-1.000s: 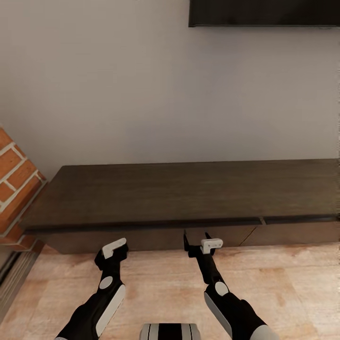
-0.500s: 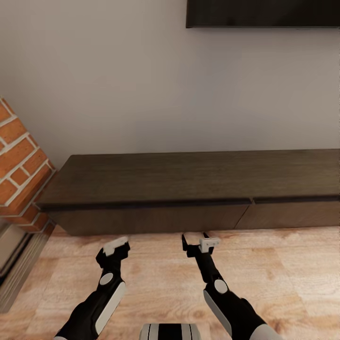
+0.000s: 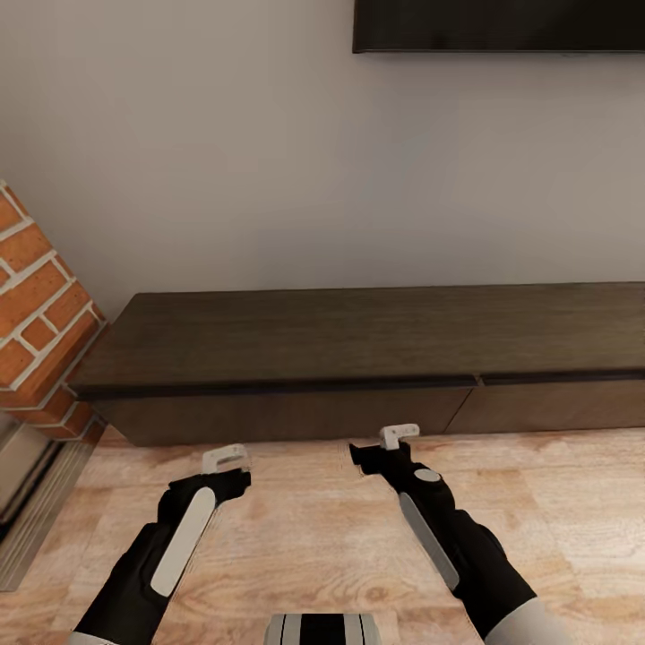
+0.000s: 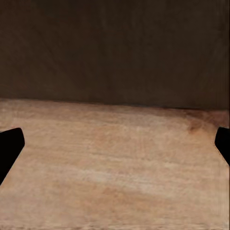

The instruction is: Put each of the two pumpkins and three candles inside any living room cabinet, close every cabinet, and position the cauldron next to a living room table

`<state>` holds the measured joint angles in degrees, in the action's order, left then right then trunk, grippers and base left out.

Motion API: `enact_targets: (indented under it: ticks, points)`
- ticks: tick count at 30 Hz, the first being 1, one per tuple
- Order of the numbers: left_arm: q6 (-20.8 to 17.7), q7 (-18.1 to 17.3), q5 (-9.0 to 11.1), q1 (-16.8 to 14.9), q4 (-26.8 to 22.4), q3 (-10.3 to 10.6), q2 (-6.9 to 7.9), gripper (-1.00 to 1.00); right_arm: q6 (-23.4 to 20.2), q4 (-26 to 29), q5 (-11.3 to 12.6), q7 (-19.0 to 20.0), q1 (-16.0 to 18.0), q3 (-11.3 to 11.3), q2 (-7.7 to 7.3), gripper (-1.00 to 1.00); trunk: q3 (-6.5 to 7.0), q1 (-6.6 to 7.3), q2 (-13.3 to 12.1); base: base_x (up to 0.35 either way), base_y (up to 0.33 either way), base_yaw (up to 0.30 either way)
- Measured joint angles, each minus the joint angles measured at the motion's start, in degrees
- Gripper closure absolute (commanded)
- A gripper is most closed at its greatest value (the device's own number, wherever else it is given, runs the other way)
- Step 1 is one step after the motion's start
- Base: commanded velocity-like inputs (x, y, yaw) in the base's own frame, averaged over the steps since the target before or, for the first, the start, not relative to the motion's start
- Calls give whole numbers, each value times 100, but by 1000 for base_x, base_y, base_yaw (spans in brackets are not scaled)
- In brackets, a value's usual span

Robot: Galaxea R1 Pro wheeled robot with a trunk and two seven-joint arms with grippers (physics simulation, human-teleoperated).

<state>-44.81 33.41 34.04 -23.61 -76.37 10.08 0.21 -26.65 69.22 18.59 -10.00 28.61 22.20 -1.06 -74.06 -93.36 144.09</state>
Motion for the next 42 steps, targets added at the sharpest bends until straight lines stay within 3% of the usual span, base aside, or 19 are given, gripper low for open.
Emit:
enact_targets:
  ticks: [3, 8, 15, 27, 38, 42]
  points:
    - [-418, 3, 156, 0, -53, -245, -4, -100, -530, 182, 11, 1, 0, -220, -1, -100, 0, 0, 0, 0, 0, 0]
    - [-578, 4, 219, -2, -159, -519, -28, -100, -1006, 236, 17, 2, 0, -295, 2, -100, 21, 3, -1, 0, 0, 0]
    - [-1099, 5, 230, -9, -164, -577, -47, -100, -1132, 234, 23, 2, 0, -299, 7, -100, 176, 21, -10, 0, 0, 0]
    - [-1160, 9, 282, -18, -160, -682, -53, -100, -2050, 112, 16, 4, 0, -321, 47, -100, 442, 50, -27, -144, 0, 0]
    - [-1160, 9, 293, -18, -158, -685, -50, -100, -2063, -314, 34, 29, -13, -303, 41, -100, 686, 78, -41, -190, 0, 0]
    - [-1160, 10, 292, -18, -162, -689, -48, -100, -1877, -415, 16, 27, -307, -305, 29, -100, 775, 90, -47, -67, 0, 0]
